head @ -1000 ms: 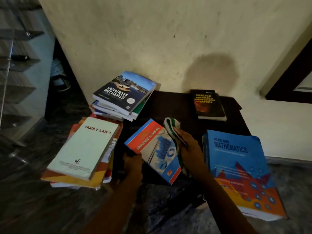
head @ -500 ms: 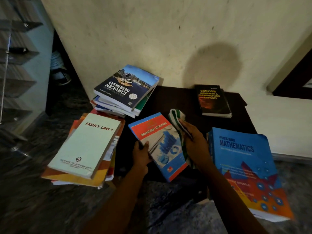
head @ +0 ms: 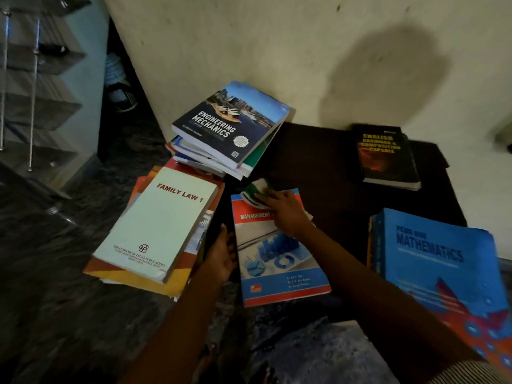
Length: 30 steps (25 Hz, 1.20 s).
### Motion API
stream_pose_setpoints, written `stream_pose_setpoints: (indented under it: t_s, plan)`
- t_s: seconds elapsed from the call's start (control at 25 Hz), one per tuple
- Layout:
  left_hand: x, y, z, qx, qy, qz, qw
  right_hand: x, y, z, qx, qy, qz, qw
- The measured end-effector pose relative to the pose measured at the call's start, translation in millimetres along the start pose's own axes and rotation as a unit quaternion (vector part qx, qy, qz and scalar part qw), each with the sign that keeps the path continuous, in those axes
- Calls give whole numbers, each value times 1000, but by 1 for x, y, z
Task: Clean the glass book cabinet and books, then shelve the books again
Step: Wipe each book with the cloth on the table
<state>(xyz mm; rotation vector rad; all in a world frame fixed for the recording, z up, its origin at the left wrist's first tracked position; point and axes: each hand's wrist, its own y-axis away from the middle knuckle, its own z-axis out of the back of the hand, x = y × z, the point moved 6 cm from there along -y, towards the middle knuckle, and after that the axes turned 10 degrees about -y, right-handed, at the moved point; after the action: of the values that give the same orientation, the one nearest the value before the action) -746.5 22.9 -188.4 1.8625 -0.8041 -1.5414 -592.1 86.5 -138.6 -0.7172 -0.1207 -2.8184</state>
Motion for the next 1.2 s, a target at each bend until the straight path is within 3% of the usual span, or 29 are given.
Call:
stream_pose_setpoints:
  t_s: [0.2, 0.28, 0.44, 0.52, 0.64, 0.76, 0.88, 1.04, 1.12, 1.2]
  plan:
    - [4, -9, 4, 34, 55, 20, 998, 19, 42, -31, -45, 14, 117, 992]
    - [4, -8, 5, 40, 64, 17, 997, 32, 85, -36, -82, -32, 155, 984]
    - [4, -6, 6, 54, 57, 29, 996, 41, 150, -33, -20, -70, 233, 970]
    - [4, -3, 3, 56, 49, 28, 997, 26, 132, -14, -30, -97, 187, 977]
    - [4, 1, -1, 45, 18, 10, 999, -12, 64, 27, -149, -30, 31, 988]
    - [4, 4, -4, 42, -5, -3, 999, -35, 32, 23, -71, 44, -73, 994]
    - [2, 6, -8, 48, -6, -10, 999, -28, 67, 12, -142, 46, -10, 989]
    - [1, 10, -8, 42, -19, -21, 999, -5, 151, -13, -133, 3, 17, 991]
    - [-1, 12, -9, 26, -52, -51, 997, 5, 183, -20, -131, -36, 45, 990]
    - [-7, 18, -11, 2, -102, -104, 989, 5, 202, -18, -134, -89, 18, 987]
